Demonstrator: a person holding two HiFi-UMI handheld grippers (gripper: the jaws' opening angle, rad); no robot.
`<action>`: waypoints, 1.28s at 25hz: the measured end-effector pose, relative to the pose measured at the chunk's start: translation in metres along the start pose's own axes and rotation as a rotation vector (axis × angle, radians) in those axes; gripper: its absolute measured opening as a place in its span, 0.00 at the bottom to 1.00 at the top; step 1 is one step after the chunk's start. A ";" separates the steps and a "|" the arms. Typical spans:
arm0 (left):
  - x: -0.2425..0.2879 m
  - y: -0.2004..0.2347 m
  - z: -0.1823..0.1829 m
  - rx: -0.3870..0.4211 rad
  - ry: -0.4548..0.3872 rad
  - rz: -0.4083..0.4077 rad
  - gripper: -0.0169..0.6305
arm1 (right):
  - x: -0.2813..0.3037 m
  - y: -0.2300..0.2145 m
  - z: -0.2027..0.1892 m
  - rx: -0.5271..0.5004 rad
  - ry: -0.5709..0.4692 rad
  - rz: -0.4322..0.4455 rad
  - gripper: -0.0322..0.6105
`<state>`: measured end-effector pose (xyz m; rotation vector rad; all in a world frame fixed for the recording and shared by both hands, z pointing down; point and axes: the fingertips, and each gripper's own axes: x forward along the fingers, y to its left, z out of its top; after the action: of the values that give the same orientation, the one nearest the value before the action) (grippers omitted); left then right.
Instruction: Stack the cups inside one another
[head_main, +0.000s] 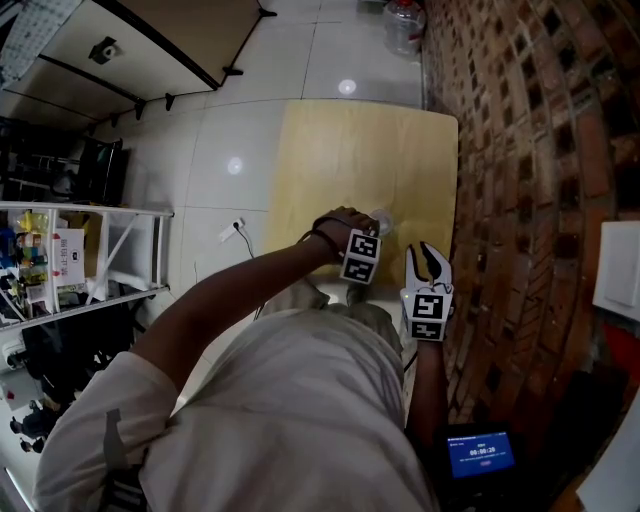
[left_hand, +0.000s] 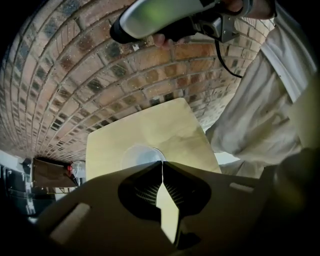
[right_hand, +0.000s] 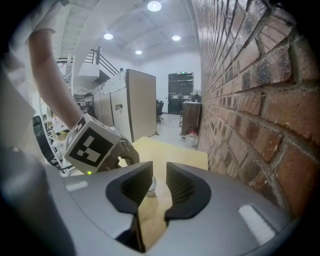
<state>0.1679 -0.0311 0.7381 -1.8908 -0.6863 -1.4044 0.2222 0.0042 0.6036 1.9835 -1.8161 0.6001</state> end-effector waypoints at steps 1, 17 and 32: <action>0.002 0.000 0.000 0.003 0.005 -0.004 0.07 | 0.000 -0.001 -0.001 0.000 0.002 0.001 0.19; 0.022 -0.001 -0.006 0.036 0.042 -0.043 0.07 | 0.002 -0.006 -0.001 -0.015 0.022 -0.003 0.19; 0.046 -0.007 -0.014 0.031 0.065 -0.060 0.07 | -0.003 -0.001 -0.008 -0.025 0.054 -0.003 0.19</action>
<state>0.1669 -0.0367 0.7868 -1.8064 -0.7338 -1.4779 0.2227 0.0106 0.6085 1.9342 -1.7797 0.6209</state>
